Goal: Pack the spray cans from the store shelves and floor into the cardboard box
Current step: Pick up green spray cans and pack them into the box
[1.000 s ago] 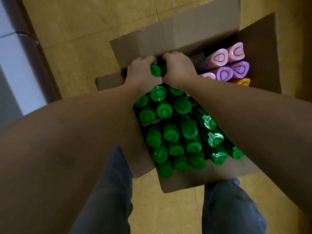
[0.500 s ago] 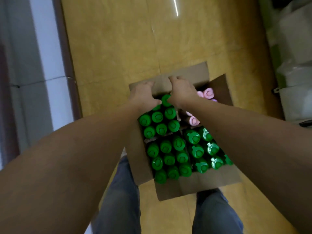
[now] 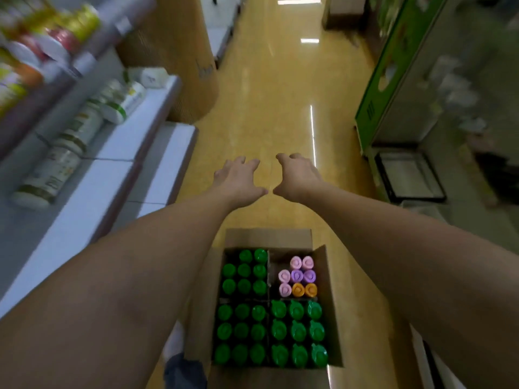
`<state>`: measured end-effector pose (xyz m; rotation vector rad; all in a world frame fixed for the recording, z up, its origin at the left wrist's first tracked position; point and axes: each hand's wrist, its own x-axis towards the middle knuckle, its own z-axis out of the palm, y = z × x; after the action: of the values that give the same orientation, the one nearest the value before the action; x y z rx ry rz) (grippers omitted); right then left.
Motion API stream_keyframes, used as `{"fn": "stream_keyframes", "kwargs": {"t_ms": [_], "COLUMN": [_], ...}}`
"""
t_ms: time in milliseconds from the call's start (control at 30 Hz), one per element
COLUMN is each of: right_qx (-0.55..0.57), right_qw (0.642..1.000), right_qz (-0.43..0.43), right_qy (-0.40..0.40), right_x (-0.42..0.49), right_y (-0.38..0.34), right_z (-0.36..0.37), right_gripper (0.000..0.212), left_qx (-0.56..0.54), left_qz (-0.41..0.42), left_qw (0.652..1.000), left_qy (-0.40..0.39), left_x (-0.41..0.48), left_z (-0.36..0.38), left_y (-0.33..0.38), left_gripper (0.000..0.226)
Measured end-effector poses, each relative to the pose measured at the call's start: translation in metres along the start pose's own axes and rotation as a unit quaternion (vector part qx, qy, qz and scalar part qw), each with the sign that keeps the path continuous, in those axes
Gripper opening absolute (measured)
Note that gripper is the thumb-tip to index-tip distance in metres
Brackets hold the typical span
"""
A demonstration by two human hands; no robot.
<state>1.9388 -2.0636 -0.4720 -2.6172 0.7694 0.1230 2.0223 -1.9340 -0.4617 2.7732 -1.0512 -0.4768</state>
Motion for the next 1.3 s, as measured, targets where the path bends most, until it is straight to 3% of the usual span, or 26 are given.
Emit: {"fn": "stream_keyframes", "kwargs": {"t_ms": [133,367,600,800,1100,1300], "right_qx": [-0.022,-0.045,-0.084,-0.09,-0.086,-0.084], "right_qw": [0.998,0.991,0.97,0.957,0.922,0.878], "right_qz": [-0.047,-0.08,-0.121,-0.172,-0.309,-0.424], "right_qy": [0.028,0.1,0.191,0.213,0.218,0.206], "right_x": [-0.041,-0.107,-0.176,-0.227,-0.294,-0.34], "right_y": [-0.032,-0.101,-0.175,-0.228,-0.287,-0.305], "right_z": [-0.079,-0.196,-0.261,-0.288,-0.314,-0.313], "right_gripper": [0.078,0.075,0.072,0.077,0.085,0.074], "left_qx": [0.018,0.045,0.026,0.065,0.099,0.101], "left_qz": [-0.004,-0.012,0.01,0.016,-0.114,-0.221], "left_qw": [0.999,0.989,0.97,0.958,0.929,0.905], "left_qy": [0.042,0.141,0.242,0.279,0.337,0.348], "left_x": [-0.047,-0.124,-0.204,-0.269,-0.386,-0.463], "left_z": [-0.073,-0.198,-0.289,-0.326,-0.365,-0.355], "left_y": [0.02,0.033,0.031,0.004,-0.006,0.004], "left_gripper": [0.084,0.086,0.085,0.087,0.075,0.078]}}
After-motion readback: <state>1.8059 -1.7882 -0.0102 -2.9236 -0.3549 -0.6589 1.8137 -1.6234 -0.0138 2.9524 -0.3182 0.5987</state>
